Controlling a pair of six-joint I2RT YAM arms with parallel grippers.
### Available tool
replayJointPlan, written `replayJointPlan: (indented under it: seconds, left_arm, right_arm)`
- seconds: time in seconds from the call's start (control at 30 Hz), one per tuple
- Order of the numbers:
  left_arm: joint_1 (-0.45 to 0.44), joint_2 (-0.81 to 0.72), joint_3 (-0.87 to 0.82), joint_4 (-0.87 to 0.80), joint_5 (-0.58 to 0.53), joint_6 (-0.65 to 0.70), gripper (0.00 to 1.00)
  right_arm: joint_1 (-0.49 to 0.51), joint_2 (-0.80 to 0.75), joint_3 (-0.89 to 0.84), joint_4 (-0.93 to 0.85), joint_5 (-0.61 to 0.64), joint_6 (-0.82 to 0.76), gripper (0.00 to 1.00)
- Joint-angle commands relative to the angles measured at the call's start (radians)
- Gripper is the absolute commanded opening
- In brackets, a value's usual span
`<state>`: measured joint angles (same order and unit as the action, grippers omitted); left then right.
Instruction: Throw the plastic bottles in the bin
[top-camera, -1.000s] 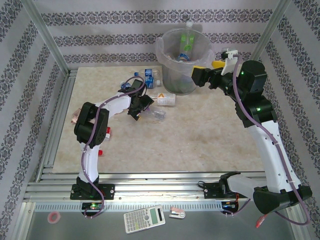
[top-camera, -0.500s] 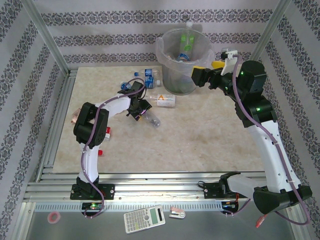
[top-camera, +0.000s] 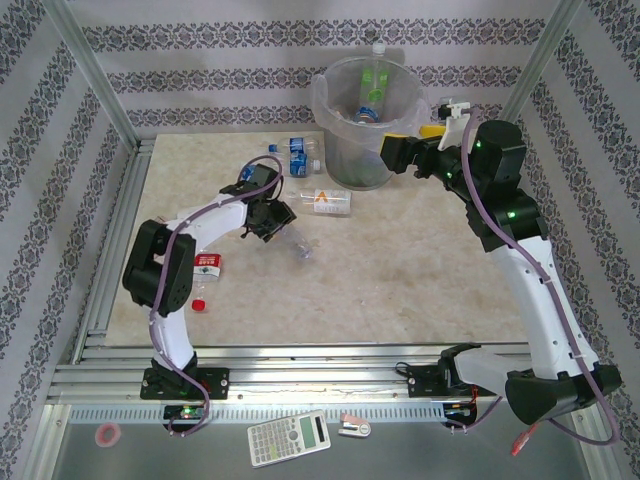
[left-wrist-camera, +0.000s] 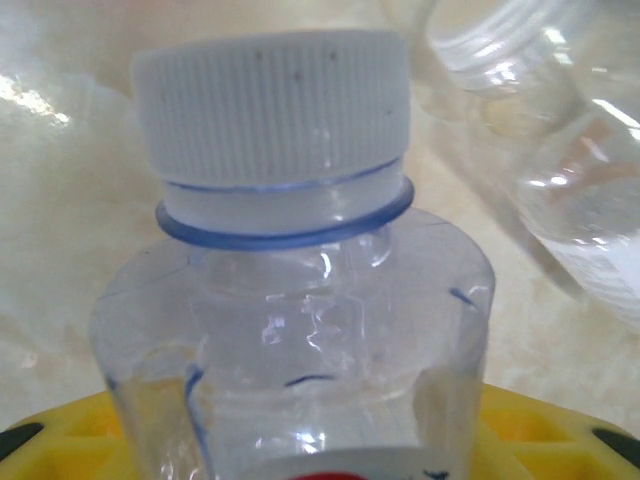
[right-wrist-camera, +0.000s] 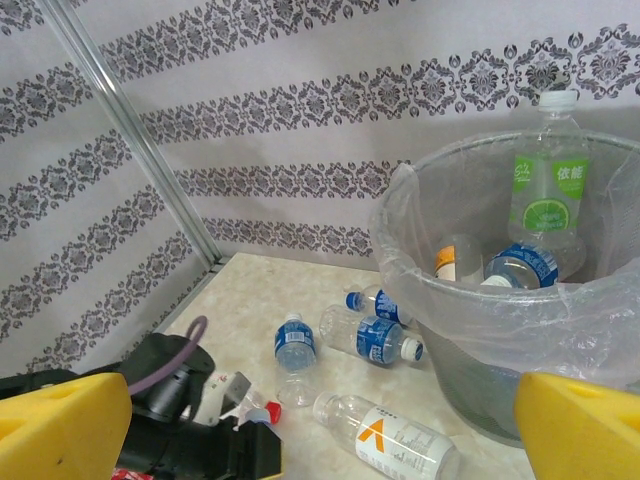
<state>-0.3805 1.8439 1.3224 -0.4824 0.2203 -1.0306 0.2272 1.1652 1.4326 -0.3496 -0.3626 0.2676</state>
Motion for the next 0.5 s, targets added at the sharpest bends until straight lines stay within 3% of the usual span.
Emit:
replayJointPlan:
  seconds: [0.0, 0.2, 0.47]
  left_arm:
    - [-0.013, -0.076, -0.031, 0.050, -0.024, 0.065, 0.53]
    - [-0.015, -0.198, -0.078, 0.127, -0.016, 0.122, 0.52]
    - [-0.017, -0.355, -0.083, 0.205, 0.018, 0.225, 0.52]
  right_arm:
    - [0.014, 0.008, -0.014, 0.031, -0.027, 0.025, 0.98]
    - [0.014, 0.029, -0.014, 0.021, -0.090, 0.059, 0.98]
    - [0.022, 0.101, -0.021, 0.000, -0.376, 0.160, 0.98]
